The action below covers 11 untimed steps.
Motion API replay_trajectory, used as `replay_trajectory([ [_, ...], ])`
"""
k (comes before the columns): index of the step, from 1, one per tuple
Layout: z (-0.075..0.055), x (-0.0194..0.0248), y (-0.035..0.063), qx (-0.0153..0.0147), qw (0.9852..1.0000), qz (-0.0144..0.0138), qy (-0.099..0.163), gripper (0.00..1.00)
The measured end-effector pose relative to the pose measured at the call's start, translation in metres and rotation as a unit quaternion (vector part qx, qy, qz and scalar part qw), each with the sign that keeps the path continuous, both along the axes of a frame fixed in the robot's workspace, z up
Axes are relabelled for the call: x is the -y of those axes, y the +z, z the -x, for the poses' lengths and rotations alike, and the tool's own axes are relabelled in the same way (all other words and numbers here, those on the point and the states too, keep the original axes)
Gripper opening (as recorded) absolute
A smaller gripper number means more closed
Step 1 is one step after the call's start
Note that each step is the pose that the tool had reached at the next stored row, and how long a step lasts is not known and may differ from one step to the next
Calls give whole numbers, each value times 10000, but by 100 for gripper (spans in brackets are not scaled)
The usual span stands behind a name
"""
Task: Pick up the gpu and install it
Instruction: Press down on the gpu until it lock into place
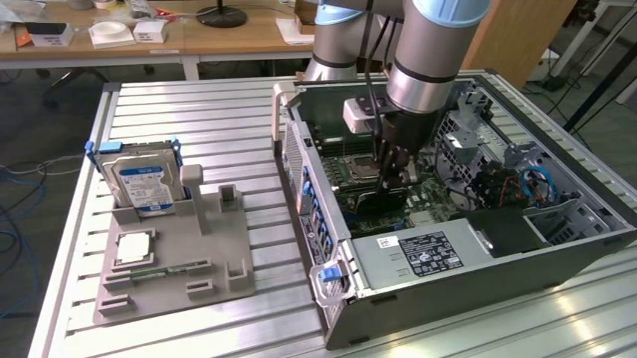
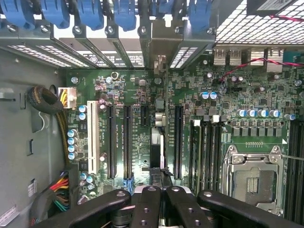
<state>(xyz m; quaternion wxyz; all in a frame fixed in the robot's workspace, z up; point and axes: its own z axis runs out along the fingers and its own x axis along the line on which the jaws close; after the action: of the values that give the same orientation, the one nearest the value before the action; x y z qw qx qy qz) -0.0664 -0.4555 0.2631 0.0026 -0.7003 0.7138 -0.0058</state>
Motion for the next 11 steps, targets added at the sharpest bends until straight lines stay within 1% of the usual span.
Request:
replay_trajectory([
  [4, 0, 1, -25, -1, 10000, 1, 0, 11],
  [6, 0, 0, -28, -1, 10000, -3, 0, 11],
  [9, 0, -3, 2, -21, 10000, -38, -1, 11],
  [11, 0, -1, 54, -42, 10000, -32, 0, 11],
])
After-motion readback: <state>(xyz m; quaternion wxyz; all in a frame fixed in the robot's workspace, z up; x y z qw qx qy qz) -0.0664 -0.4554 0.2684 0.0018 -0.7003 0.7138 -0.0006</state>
